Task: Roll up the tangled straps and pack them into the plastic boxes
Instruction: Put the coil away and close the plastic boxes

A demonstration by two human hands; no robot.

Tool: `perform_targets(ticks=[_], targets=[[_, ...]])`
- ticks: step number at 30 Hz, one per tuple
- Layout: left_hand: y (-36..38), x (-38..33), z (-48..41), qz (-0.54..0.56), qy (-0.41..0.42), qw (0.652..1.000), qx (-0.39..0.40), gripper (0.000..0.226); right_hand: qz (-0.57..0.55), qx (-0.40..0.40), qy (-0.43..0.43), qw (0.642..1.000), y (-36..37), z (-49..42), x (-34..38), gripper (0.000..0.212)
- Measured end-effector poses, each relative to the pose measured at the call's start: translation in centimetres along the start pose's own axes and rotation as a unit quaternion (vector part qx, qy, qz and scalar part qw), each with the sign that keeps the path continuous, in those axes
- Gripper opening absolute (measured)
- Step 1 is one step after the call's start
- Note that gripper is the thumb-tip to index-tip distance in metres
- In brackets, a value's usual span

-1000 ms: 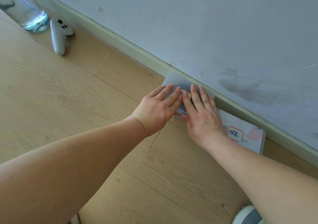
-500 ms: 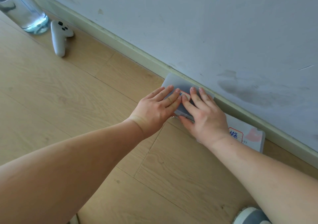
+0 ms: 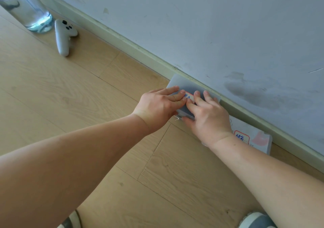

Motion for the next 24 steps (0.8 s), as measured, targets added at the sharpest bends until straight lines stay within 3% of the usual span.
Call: perform_targets(ticks=[6, 10, 18, 24], targets=[[-0.4, -0.2, -0.4, 0.018, -0.023, 0.999, 0.02, 0.047, -0.011, 0.044, 0.034, 0.998, 0.2, -0.1, 0.2, 0.06], [-0.2, -0.5, -0.3, -0.012, -0.007, 1.0, 0.014, 0.044, 0.043, 0.073, 0.023, 0.996, 0.5, -0.5, 0.5, 0.06], [1.1, -0.9, 1.1, -0.09, 0.02, 0.995, 0.027, 0.059, 0.087, -0.032, -0.05, 0.994, 0.8, 0.9, 0.8, 0.047], [0.6, -1.0, 1.0, -0.032, -0.011, 0.996, 0.086, 0.06, 0.065, -0.058, -0.046, 0.995, 0.9, 1.1, 0.7, 0.054]])
Point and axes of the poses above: each hand's wrist, its own z-axis away from the middle knuckle, its own y-axis out of the palm, x = y × z, the point moved 7 cm from there along -z, towards the middle knuckle, and after that the axes turned 5 degrees about -z, right-handed, at the moved point
